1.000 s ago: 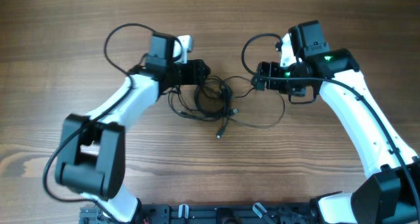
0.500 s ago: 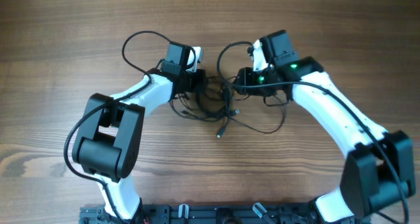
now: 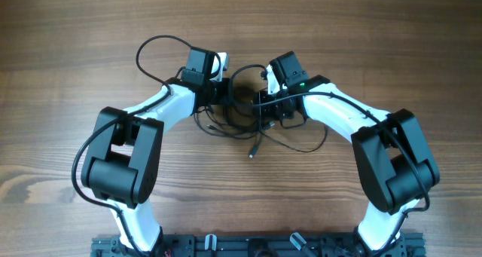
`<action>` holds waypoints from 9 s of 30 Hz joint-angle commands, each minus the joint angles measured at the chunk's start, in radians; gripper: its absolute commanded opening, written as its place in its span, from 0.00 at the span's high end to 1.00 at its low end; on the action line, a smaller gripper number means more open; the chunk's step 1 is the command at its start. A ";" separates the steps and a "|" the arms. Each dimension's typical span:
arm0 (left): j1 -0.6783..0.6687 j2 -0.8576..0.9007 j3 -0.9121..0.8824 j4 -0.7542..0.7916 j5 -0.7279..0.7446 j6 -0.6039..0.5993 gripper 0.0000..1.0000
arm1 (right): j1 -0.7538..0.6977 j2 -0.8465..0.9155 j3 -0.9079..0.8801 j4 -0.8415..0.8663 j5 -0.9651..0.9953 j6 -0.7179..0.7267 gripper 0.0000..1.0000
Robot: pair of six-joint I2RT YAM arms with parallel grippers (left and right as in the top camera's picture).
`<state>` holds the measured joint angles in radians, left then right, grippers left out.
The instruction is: Untangle cables
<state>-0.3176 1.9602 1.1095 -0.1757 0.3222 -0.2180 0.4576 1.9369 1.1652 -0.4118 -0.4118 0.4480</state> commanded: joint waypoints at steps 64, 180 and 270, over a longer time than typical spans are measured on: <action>0.008 0.014 0.016 -0.008 -0.088 0.009 0.82 | 0.040 -0.155 -0.015 -0.041 0.194 -0.008 0.62; -0.201 -0.140 0.016 -0.439 -0.170 -0.105 0.93 | 0.040 -0.283 -0.430 -0.203 -0.080 0.713 0.40; -0.126 -0.090 0.016 0.237 0.291 -0.599 0.01 | -0.167 -0.850 0.158 -0.216 -0.373 -0.502 0.95</action>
<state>-0.4110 1.8603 1.1194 0.0521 0.5911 -0.7994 0.2863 1.1042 1.3029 -0.6121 -0.7704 -0.0170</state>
